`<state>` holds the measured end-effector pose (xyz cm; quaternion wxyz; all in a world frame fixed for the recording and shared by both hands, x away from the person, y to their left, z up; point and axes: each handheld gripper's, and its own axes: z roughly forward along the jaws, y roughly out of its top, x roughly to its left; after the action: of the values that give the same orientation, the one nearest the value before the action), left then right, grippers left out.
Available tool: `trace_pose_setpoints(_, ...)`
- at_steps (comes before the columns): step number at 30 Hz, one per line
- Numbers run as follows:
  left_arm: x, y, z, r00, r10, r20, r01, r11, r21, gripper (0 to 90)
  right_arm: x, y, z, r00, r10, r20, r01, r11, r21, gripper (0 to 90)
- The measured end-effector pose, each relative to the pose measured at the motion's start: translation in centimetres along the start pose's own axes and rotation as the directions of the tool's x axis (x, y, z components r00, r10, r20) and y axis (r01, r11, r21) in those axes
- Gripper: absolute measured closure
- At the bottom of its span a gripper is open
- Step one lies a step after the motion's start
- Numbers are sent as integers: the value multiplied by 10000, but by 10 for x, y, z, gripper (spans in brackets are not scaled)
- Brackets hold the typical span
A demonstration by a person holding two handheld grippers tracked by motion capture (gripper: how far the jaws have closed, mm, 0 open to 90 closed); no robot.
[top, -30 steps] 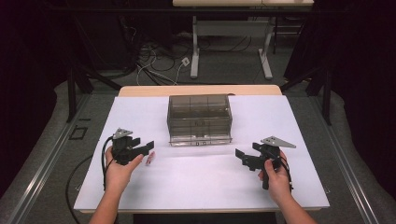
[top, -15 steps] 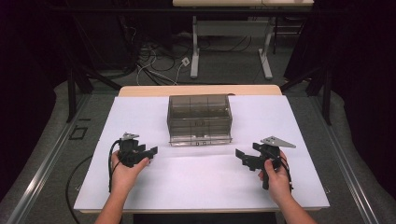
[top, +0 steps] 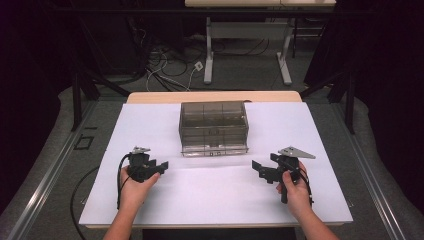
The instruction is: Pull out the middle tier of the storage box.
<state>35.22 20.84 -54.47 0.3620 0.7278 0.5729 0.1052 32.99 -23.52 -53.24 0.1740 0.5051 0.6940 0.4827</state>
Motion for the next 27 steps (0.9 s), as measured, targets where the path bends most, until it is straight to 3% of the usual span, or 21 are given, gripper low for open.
trace_pose_setpoints(8,3,-4,3,9998,-162,135,158,9994,308,508,0,-1,1,10000,31,-73,-31,10000,48,154)
trace_pose_setpoints(17,2,-5,7,9999,-164,33,163,9994,304,528,0,-1,2,10000,23,-4,-23,10000,83,155)
trace_pose_setpoints(27,2,-6,7,9997,127,-200,-119,9991,412,584,0,-2,3,10000,76,-57,-75,9999,145,155)
